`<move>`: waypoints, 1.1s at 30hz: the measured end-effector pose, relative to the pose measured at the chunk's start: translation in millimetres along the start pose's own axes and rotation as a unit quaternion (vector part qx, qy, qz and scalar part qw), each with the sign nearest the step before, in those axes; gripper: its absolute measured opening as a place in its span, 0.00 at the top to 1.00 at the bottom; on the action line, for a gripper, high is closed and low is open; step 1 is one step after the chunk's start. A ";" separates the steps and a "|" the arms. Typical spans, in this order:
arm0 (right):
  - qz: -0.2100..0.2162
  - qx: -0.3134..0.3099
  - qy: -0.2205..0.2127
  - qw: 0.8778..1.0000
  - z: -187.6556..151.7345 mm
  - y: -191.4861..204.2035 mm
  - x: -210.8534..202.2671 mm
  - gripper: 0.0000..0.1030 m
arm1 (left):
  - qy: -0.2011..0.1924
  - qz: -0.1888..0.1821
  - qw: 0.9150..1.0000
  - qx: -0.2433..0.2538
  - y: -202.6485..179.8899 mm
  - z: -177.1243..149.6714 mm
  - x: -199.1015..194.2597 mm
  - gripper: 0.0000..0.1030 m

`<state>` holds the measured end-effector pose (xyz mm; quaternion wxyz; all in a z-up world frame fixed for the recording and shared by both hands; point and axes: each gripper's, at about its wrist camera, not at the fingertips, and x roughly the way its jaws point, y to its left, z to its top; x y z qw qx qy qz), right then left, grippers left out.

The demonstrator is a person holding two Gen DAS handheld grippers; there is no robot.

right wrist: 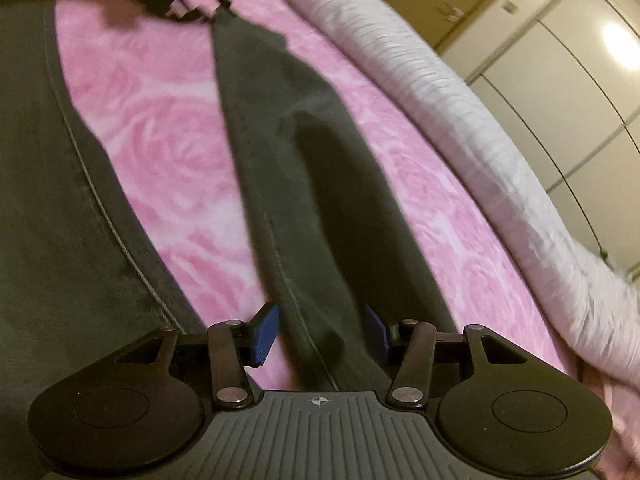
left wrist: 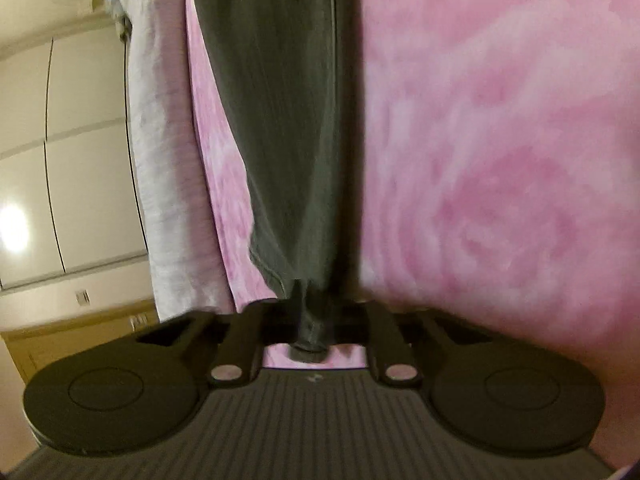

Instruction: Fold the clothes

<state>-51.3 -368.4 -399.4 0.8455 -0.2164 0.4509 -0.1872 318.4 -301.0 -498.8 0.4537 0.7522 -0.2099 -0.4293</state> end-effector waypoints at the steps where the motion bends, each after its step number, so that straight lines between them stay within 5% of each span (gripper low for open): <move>1: 0.001 -0.007 0.002 1.000 0.0 2.7 5.3 0.51 | 0.003 -0.003 1.000 -0.009 0.9 -1.0 0.7 0.99; 7: 0.008 -0.016 0.010 1.000 3.0 4.9 -0.5 0.51 | 0.009 -0.001 0.997 -0.083 33.9 -25.9 -64.3 0.99; 11: 0.033 0.010 -0.005 0.999 -2.6 5.6 -29.6 0.51 | 0.006 -0.046 0.996 -0.072 29.2 -40.1 -130.9 0.99; 16: 0.056 0.091 -0.014 0.994 -19.7 -6.2 -57.3 0.51 | 0.005 -0.128 0.990 -0.051 -7.6 -34.5 -143.1 0.94; 19: 0.035 0.129 -0.017 0.991 -37.3 -25.3 -79.7 0.51 | 0.005 -0.149 0.987 -0.059 -6.6 -42.5 -145.5 0.89; 23: -0.015 0.200 -0.003 0.980 -78.4 -79.8 -95.0 0.51 | -0.003 -0.203 0.969 -0.139 38.6 -66.0 -149.3 0.84; 26: -0.052 0.264 0.014 0.963 -113.5 -130.0 -98.9 0.51 | -0.005 -0.214 0.953 -0.215 71.5 -71.7 -164.8 0.70; 28: -0.076 0.306 0.026 0.949 -136.9 -163.5 -101.6 0.51 | 0.007 -0.193 0.945 -0.266 90.7 -71.3 -151.7 0.67; 33: -0.102 0.427 0.055 0.897 -200.5 -247.0 -90.2 0.51 | 0.052 -0.182 0.907 -0.377 117.1 -60.0 -88.8 0.67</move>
